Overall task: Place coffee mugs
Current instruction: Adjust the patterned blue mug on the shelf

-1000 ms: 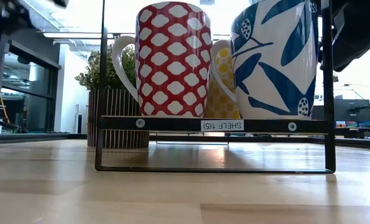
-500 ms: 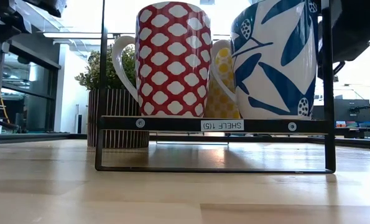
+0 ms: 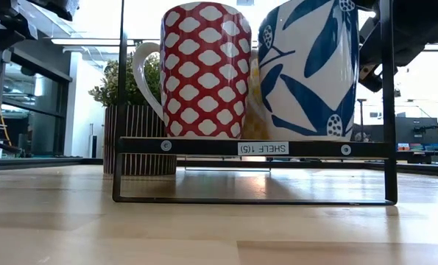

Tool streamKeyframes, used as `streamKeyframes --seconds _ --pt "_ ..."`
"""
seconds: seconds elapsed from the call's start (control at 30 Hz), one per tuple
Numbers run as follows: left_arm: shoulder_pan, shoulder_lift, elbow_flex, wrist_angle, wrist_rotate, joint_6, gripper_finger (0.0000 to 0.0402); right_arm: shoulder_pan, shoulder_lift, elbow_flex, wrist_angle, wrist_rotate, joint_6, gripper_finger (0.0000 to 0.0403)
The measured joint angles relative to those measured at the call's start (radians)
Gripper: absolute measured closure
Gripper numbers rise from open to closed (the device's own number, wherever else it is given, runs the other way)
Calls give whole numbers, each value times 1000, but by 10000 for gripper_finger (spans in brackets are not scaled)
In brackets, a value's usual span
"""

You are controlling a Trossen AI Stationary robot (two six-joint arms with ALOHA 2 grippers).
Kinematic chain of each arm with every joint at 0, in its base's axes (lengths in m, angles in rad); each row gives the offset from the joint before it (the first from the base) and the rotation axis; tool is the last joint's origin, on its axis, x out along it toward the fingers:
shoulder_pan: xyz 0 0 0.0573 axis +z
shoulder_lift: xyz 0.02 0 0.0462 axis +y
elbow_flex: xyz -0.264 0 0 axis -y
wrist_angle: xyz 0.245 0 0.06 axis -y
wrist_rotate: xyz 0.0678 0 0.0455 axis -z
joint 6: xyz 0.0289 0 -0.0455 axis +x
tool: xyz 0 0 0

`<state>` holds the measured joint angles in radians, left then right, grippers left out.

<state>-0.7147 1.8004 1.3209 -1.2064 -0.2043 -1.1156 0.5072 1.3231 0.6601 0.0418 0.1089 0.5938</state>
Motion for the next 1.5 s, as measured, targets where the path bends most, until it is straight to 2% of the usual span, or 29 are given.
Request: streamKeyframes --seconds 0.2,0.4,0.67,0.77,0.9,1.1,1.27,1.5 --pt "0 0 0 0 0 -4 330 0 0 0 0 -10 0 402" --pt "0 0 0 -1 0 -6 330 0 -42 0 -23 -129 61 402" --pt "3 0 0 -7 0 9 330 9 -220 0 -345 -190 168 402" --pt "8 0 0 -9 0 34 330 19 -321 0 -422 -134 148 402" --pt "9 0 0 -1 0 135 330 29 -488 0 -454 2 101 402" --pt "8 0 0 -4 41 202 330 68 -669 0 -414 177 -117 402" --pt "11 0 1 0 42 260 330 71 -734 0 -389 224 -254 402" --pt "14 0 1 2 42 279 330 71 -742 0 -351 223 -337 402"
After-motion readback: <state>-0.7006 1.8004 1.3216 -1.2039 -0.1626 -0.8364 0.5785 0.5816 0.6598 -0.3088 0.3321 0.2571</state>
